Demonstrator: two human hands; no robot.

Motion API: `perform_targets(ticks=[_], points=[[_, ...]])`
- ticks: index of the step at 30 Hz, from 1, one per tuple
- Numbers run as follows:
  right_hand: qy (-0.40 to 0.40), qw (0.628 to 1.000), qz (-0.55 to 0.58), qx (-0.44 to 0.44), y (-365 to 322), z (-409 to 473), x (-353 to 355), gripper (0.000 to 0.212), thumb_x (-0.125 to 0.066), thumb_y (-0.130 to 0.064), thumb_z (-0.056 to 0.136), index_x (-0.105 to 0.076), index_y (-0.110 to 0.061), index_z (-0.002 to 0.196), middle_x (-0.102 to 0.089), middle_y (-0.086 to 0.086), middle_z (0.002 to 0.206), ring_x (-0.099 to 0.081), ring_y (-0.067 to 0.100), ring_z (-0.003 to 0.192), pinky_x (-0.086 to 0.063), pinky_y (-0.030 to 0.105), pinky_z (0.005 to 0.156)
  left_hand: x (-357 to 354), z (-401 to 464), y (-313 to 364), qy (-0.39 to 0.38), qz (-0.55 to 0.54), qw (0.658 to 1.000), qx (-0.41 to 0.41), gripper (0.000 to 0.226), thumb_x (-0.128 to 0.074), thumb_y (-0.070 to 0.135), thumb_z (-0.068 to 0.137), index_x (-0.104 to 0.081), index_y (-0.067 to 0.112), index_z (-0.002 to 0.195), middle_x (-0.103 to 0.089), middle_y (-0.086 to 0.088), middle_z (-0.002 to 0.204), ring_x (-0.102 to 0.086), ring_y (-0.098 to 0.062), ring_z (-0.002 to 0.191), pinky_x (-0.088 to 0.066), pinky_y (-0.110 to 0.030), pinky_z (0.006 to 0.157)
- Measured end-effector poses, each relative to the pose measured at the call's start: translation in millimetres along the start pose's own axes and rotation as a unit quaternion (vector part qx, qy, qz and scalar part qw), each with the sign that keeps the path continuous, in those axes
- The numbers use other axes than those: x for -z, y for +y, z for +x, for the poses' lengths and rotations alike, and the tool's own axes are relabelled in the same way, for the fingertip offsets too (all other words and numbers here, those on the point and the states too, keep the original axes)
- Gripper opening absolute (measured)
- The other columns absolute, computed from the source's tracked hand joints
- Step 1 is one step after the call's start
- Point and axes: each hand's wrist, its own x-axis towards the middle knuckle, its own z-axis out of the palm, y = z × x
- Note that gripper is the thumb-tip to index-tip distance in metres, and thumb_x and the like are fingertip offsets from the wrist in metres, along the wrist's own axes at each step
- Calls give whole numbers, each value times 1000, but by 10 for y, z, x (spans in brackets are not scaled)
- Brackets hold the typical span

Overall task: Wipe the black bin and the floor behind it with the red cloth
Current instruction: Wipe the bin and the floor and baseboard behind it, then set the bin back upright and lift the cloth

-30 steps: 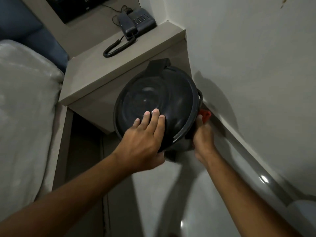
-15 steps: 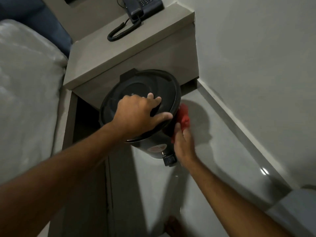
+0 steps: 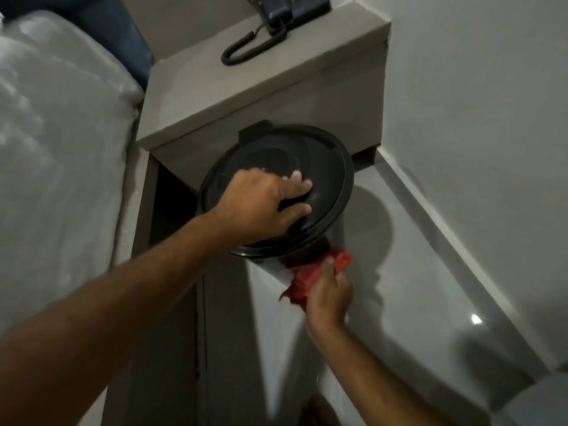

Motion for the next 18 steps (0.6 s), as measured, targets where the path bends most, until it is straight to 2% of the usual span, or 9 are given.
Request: perform_targets(ticks=[1,4,7,9,11,12,14,16,18], points=[[4,998,25,-57,-83,63,-9,43,-53,-47,92,-69,-9,104,-74,13,85,-72,34,76,-61,50,72,4,6,-25,1,6,1000,-1,43,-64,40,81,-73,16,115,-76,-5,110,-76,-23,86,-61,-42,69],[-109,976,122,-146,-499,33,168,32,-43,-30,104,-63,-6,97,-72,7,60,-69,23,53,-57,31,48,-7,30,-22,-29,11,999,-9,39,-61,36,81,-74,14,112,-77,-9,108,-76,-29,78,-59,-40,54],[-118,964,167,-169,-1081,-244,225,30,-40,-25,105,-62,-6,116,-79,11,83,-76,26,73,-62,44,63,69,64,-36,-18,-8,1000,8,29,-53,21,88,-77,15,102,-78,-11,77,-71,-35,58,-48,-32,47],[-126,963,183,-155,-1476,-551,359,29,-41,-22,104,-60,-7,120,-80,12,93,-78,26,77,-64,47,60,202,101,-83,-40,-95,990,98,31,-46,17,92,-74,15,106,-77,-12,84,-71,-38,73,-53,-37,57],[-122,966,176,-142,-1797,-886,459,27,-41,-17,103,-61,-9,120,-80,10,88,-78,23,73,-63,45,54,345,60,-151,-66,-213,952,211,32,-46,17,92,-70,11,113,-76,-16,103,-69,-38,96,-55,-45,82],[-117,970,170,-128,-1918,-1017,480,27,-42,-15,102,-62,-12,120,-80,7,85,-77,20,71,-63,45,56,397,8,-179,-57,-254,928,267,32,-49,16,94,-69,8,117,-74,-17,112,-67,-36,105,-52,-42,93],[-118,977,139,-115,-2213,-1285,386,28,-45,-13,99,-66,-21,116,-81,4,83,-77,18,69,-60,49,59,586,-124,-213,-41,-344,862,369,26,-55,17,94,-72,12,114,-74,-13,111,-68,-28,105,-48,-33,96],[-144,974,118,-127,-2500,-1476,249,31,-49,-11,94,-77,-21,101,-81,4,85,-77,17,69,-61,43,57,877,-258,-155,-34,-507,725,464,17,-60,35,90,-73,25,86,-70,0,78,-64,-18,73,-49,-34,73],[-190,965,108,-145,-2823,-1638,10,31,-52,-10,87,-83,-16,87,-80,9,90,-78,18,74,-62,35,55,1234,-315,-149,-64,-639,569,514,39,-57,56,87,-61,18,78,-58,8,66,-55,-12,62,-42,-29,61]])
